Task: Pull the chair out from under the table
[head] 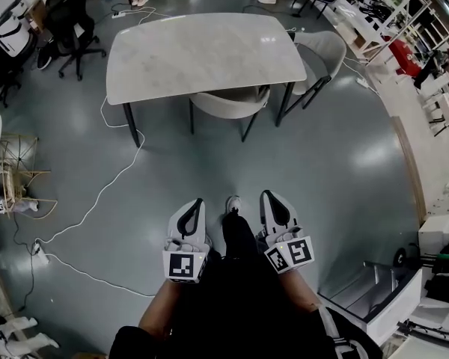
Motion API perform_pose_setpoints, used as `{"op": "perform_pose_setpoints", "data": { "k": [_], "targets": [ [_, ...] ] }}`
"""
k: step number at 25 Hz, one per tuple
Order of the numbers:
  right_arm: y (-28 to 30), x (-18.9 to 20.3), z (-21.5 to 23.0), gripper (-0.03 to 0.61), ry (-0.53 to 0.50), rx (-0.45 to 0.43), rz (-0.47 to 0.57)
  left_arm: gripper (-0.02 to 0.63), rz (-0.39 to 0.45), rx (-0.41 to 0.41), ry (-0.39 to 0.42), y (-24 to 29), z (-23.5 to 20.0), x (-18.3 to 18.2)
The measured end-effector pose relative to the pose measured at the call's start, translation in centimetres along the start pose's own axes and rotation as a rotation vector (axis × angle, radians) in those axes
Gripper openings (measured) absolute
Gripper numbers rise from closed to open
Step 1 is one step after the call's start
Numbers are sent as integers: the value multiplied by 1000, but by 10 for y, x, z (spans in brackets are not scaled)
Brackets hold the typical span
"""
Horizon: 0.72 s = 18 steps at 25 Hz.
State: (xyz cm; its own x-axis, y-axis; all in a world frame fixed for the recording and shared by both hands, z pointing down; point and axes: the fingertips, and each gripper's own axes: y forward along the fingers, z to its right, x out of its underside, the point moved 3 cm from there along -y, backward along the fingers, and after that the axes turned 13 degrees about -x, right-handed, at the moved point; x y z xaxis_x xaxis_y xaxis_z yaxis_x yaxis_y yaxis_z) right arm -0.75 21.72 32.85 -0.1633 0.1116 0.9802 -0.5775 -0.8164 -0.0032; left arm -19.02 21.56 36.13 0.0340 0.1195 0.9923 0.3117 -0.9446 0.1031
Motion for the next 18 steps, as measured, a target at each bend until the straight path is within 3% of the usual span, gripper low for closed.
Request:
{"op": "perform_pose_setpoints", "data": {
  "k": [11,18],
  "targets": [
    [57,-5,105,17,27,-53,-21,8,-55,-52,27,120,22,-2],
    [98,-14,184,17,28,-128,-37,9,-90,-46,79,201,61,-4]
  ]
}}
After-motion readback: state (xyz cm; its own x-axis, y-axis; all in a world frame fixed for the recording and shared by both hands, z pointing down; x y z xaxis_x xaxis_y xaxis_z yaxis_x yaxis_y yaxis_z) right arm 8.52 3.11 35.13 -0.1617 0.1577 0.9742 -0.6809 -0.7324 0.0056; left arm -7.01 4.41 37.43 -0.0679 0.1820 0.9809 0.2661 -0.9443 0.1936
